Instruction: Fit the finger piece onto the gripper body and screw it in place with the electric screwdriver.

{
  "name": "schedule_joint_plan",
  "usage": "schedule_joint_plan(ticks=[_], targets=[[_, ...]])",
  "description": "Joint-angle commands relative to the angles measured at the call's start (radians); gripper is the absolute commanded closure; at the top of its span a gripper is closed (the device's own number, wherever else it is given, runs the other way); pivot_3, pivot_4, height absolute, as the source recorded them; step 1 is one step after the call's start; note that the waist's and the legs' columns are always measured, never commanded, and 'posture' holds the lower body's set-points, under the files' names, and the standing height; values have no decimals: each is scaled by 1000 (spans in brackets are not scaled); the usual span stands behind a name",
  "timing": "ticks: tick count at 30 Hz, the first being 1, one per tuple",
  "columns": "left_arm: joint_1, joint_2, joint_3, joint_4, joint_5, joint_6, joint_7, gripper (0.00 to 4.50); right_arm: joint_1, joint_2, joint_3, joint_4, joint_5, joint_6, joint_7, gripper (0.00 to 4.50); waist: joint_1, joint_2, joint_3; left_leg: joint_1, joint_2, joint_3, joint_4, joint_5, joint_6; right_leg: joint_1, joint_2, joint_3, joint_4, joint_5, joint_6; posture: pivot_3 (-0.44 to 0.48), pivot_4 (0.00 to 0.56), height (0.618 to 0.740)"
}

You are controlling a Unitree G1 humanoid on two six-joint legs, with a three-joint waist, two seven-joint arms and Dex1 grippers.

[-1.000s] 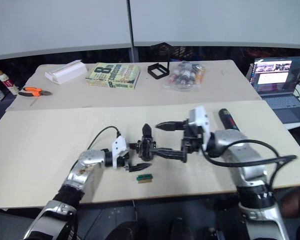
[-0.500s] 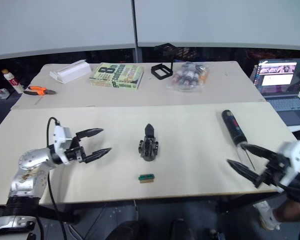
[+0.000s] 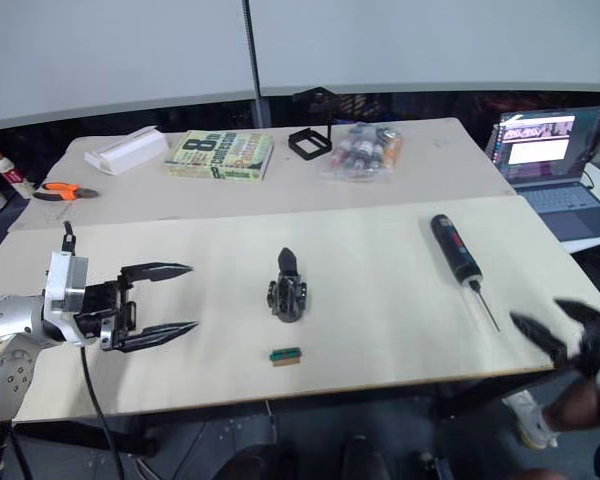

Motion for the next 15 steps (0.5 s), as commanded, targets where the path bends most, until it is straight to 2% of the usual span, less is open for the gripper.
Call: schedule_joint_plan(ticks=[1, 4, 7, 11, 15], targets=[[-67, -12, 5, -68, -49, 47, 69, 45, -276, -76, 223, 186, -99, 79, -6, 0, 1, -2, 1, 0, 0, 0, -1, 3, 2, 0, 0, -1, -1, 0, 0, 0, 150, 740], [-94, -25, -10, -88, -50, 61, 91, 45, -517, -54, 381, 401, -208, 29, 9, 0, 6, -2, 1, -1, 2, -2, -4, 8, -4, 0, 2, -3, -4, 1, -1, 0, 150, 740], [-104, -31, -23, -105, -57, 78, 103, 45, -700, -13, 495, 604, -287, 13, 26, 0, 6, -2, 1, -4, 2, -2, -4, 9, -3, -3, 2, -2, -5, 1, -1, 0, 150, 740], [-90, -28, -14, -126, -58, 88, 117, 45, -847, 58, 576, 842, -378, -106, 31, 0, 7, -2, 1, -15, 0, -1, -3, 9, -2, -13, 0, -2, -5, 1, -1, 0, 150, 740], [-73, -23, -7, -141, -64, 96, 125, 45, -909, 103, 606, 976, -419, -166, 55, 0, 6, -2, 1, -19, -1, -2, -3, 9, -2, -17, 0, -2, -5, 1, -1, 0, 150, 740]])
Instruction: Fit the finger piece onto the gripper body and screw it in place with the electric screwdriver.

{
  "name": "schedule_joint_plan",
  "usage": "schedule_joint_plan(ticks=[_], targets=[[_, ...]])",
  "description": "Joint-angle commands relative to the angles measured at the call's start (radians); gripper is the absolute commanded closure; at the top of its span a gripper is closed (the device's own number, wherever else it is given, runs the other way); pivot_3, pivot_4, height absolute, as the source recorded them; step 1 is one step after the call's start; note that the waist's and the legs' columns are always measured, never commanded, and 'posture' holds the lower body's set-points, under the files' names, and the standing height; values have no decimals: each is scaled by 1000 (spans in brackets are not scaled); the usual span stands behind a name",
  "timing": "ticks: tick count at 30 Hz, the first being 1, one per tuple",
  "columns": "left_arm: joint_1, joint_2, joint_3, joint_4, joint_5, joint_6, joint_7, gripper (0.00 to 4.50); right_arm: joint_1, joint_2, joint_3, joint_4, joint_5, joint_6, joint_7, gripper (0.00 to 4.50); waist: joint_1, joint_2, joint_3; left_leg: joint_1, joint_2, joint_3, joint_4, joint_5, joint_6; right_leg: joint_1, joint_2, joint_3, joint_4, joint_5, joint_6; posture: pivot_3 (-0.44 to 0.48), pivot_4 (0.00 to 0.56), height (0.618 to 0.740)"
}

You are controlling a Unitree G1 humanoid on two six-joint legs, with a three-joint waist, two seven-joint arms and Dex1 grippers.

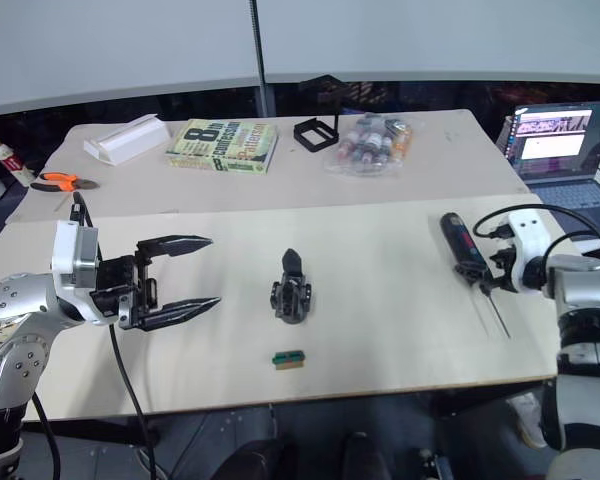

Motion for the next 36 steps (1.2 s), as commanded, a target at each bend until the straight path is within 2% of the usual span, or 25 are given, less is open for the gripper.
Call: schedule_joint_plan(ticks=[1, 2, 3, 4, 9, 10, 13, 17, 21, 23, 26, 36], targets=[[8, 10, 25, -41, -21, 10, 8, 45, -52, 11, 7, 91, -39, -67, 24, 0, -2, 0, 0, 0, 0, 0, 0, 0, 0, 0, 0, 0, 0, 0, 0, 0, 150, 740], [8, 12, 23, -42, -23, 12, 5, 45, -62, 20, 1, 113, -45, -86, 6, 0, -4, 0, 0, 0, 0, 0, 0, 0, 0, 0, 0, 0, 0, 0, 0, 0, 150, 740], [6, 14, 20, -43, -25, 13, 0, 0, -72, 27, -8, 133, -48, -100, -9, 517, -7, 0, 0, 1, 0, 0, 0, 0, 0, 1, 0, 1, 0, 0, 0, 0, 150, 740], [5, 15, 18, -43, -26, 15, -3, 0, -80, 31, -15, 151, -52, -112, -21, 694, -9, 0, 0, 1, 0, 0, 0, 0, 0, 1, 0, 1, 0, 0, 0, 0, 150, 740], [-6, 15, 9, -49, -36, 17, -29, 0, -90, 4, -35, 157, -58, -199, 8, 2450, -11, 0, 0, 2, 0, 0, 1, 2, -3, 2, 0, 1, 3, 1, -1, 0, 150, 740], [-8, 14, 8, -51, -39, 18, -34, 0, -79, -15, -35, 122, -52, -194, 52, 2523, -12, 0, 0, 2, 0, 0, 1, 2, -3, 1, 1, 1, 4, 1, -1, 0, 150, 740], [-4, 10, 11, -59, -48, 14, -47, 0, -5, -81, -38, -52, -22, -138, 190, 2523, -7, 2, 1, 1, 0, 0, 1, 2, -3, -1, 0, 1, 5, 0, -1, 0, 150, 740], [14, 18, 17, -64, -51, 6, -80, 0, 229, -185, -85, -512, 81, 79, 307, 2524, -2, 4, 1, -1, 0, 0, 0, 2, -2, -3, 1, 1, 5, 0, -1, 0, 150, 740], [30, 23, 21, -67, -52, 6, -98, 0, 416, -215, -153, -841, 180, 269, 296, 2524, -8, 4, 1, 0, 1, 0, 1, 1, -2, -1, 1, 1, 6, 0, -1, 0, 150, 740], [39, 21, 22, -68, -51, 4, -103, 0, 517, -215, -162, -961, 189, 285, 286, 2524, -6, 4, 1, 2, 1, 0, 1, 1, -2, 1, 1, 1, 7, 0, -1, 0, 150, 740], [48, 17, 17, -68, -44, 1, -103, 0, 590, -186, -133, -990, 153, 217, 243, 2524, 0, 4, 1, 3, 1, 0, 2, 1, -1, 1, 1, 1, 9, 0, -1, 0, 150, 740], [65, 20, 19, -69, -22, -1, -91, 0, 629, -154, -58, -910, 118, 89, 258, 2524, 1, 3, 1, 3, 1, 0, 5, 1, -2, 0, 1, 1, 11, 0, -1, 0, 150, 740]])
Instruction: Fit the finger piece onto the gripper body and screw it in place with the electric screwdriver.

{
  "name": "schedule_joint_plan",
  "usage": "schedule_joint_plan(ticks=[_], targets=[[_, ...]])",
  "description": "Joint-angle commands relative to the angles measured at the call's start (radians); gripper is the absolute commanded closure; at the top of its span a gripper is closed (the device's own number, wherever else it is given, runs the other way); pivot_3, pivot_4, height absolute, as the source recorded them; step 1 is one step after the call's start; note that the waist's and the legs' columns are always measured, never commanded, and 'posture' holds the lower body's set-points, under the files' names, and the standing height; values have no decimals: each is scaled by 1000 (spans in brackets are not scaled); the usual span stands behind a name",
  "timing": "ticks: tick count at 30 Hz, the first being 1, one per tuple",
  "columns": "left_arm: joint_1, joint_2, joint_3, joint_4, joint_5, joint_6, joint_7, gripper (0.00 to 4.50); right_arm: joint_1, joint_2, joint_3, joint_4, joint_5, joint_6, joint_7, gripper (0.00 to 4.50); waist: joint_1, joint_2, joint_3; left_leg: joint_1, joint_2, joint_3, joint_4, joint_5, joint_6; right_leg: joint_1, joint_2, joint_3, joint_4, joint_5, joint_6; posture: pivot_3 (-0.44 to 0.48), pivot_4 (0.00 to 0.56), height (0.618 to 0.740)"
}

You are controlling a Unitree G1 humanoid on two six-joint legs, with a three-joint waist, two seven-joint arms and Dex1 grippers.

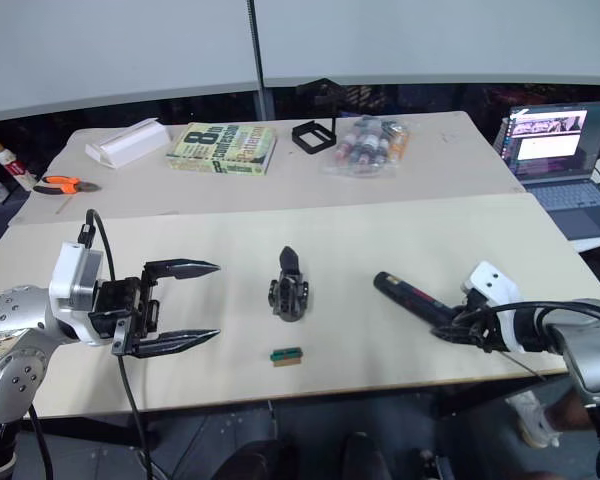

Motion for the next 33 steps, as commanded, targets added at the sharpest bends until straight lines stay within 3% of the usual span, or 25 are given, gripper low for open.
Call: schedule_joint_plan(ticks=[1, 2, 4, 8, 9, 17, 23, 33], targets=[[0, 8, 20, -23, -4, -16, 5, 0, -2, -15, 25, 24, -21, -53, 27, 2524, 0, 0, 0, 0, 0, 0, 0, 0, 0, 0, 0, 0, 0, 0, 0, 0, 150, 740], [0, 8, 20, -24, -3, -16, 6, 0, -4, -17, 30, 31, -21, -53, 34, 2524, 0, 0, 0, 0, 0, 0, 0, 0, 0, 0, 0, 0, 0, 0, 0, 0, 150, 740], [5, 10, 25, -25, -3, -15, 4, 0, -29, -41, 59, 36, -21, -25, 69, 1466, 0, 0, 0, 1, 0, 0, 0, 0, 0, 1, 0, 0, 0, 0, 0, 0, 150, 740], [11, 14, 29, -27, -3, -14, 5, 0, -93, -81, 91, 54, -35, 9, 92, 157, 0, 0, 0, 1, 0, 0, 0, 0, 0, 1, 0, 0, 0, 0, 0, 0, 150, 740], [17, 14, 32, -28, 2, -17, 6, 0, -123, -113, 109, 48, -38, 47, 117, 40, 0, 0, 0, 1, 0, 0, 0, 0, 0, 1, 0, 0, 0, 0, 0, 0, 150, 740], [36, 18, 30, -32, 2, -20, 9, 0, -309, -259, 322, -65, -150, 248, 205, 40, 0, 0, 0, 0, 1, 0, 0, 0, 0, 0, 0, -1, -1, 0, 0, 0, 150, 740], [30, 13, 27, -30, 3, -20, 23, 0, -463, -242, 535, -73, -274, 399, 248, 40, 1, 0, 0, -1, 0, 0, 0, 0, 0, -1, -1, 0, 0, 0, 0, 0, 150, 740], [67, 19, 33, -67, -13, -9, 25, 0, -626, -131, 712, 23, -382, 438, 267, 40, -1, 0, 0, -2, 0, 0, 1, 0, 0, -2, -1, 0, 0, 0, 0, 0, 150, 740]])
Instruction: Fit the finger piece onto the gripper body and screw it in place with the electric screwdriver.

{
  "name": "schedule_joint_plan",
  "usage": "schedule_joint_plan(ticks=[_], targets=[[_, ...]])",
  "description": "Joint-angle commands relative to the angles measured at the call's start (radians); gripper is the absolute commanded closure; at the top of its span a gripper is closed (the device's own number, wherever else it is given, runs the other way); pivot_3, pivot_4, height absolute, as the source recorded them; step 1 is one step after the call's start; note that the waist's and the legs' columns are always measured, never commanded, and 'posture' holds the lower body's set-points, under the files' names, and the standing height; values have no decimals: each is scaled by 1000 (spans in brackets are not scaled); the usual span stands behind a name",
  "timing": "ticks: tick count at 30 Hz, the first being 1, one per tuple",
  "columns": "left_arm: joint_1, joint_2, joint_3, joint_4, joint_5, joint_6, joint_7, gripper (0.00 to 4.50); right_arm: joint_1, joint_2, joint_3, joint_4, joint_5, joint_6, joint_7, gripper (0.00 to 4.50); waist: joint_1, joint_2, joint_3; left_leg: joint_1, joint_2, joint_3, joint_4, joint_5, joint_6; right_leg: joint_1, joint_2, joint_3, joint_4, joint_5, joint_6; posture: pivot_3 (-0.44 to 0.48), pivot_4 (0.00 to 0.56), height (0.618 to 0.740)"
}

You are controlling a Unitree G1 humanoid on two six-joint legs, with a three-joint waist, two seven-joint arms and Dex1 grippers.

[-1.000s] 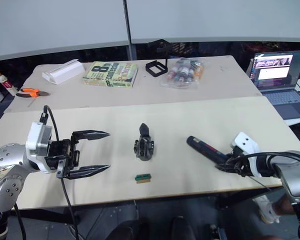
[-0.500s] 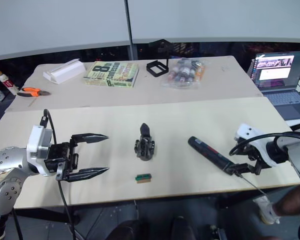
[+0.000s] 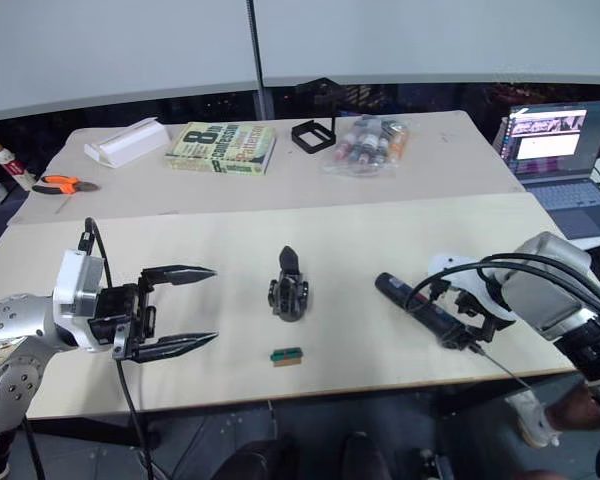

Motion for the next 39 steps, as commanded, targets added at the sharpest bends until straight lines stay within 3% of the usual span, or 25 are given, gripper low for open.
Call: schedule_joint_plan(ticks=[1, 5, 13, 21, 24, 28, 32, 36, 39], targets=[[17, 9, 17, -46, -22, -5, -4, 0, -29, 5, 37, 27, -53, 4, 5, 40, 2, 0, 0, 0, 0, 0, 0, 0, 0, 0, 0, 0, 0, 0, 0, 0, 150, 740], [20, 13, 7, -52, -18, -14, -25, 0, -25, 19, 64, 68, -81, -14, 13, 40, 4, 0, 0, 0, 0, 0, 0, 0, 0, 1, 0, -1, 0, 0, 0, 0, 150, 740], [8, 16, -25, -66, 6, -30, -59, 0, -3, 28, 59, 109, -122, -76, 14, 2539, 2, -2, -1, 1, 0, -1, 1, 0, 0, 2, 0, -1, 0, 0, 0, 0, 150, 740], [-5, 18, -30, -47, 1, -32, -60, 0, 13, 37, -45, 115, -96, -134, -17, 2566, 0, -4, -2, 2, 0, 0, 1, 0, 0, 3, 0, -1, 0, 0, 0, 0, 150, 740], [-31, 21, -18, -31, -15, -18, -53, 0, 25, 6, -170, 96, -25, -111, -6, 2566, 0, -4, -1, 1, 0, 0, 2, 0, 0, 2, 0, 0, 1, 0, 0, 0, 150, 740], [-33, 25, -3, 0, -12, -22, -57, 0, 48, 25, -461, 57, 178, -111, 2, 2566, 0, -1, 0, -1, 0, 0, 1, 0, 0, -2, 0, 0, 2, 0, 0, 0, 150, 740], [-57, 22, -13, 49, 2, -35, -69, 0, 52, 177, -810, -80, 506, -80, 17, 2566, -6, -2, 0, -3, 0, 0, -1, 0, -1, -5, 1, 1, 2, 0, 0, 0, 150, 740], [-65, 35, 3, 94, 7, -40, -89, 0, 107, 385, -985, -258, 762, 24, -115, 2566, -1, -2, -1, -2, 1, -1, -2, 1, -1, -4, 2, 0, 2, 0, 0, 0, 150, 740], [-51, 35, 5, 116, 24, -56, -104, 0, 187, 549, -1026, -348, 841, -80, -208, 2566, 3, -3, -1, -2, 1, -2, -1, 0, 0, -2, 1, -1, 2, 0, 0, 0, 150, 740]])
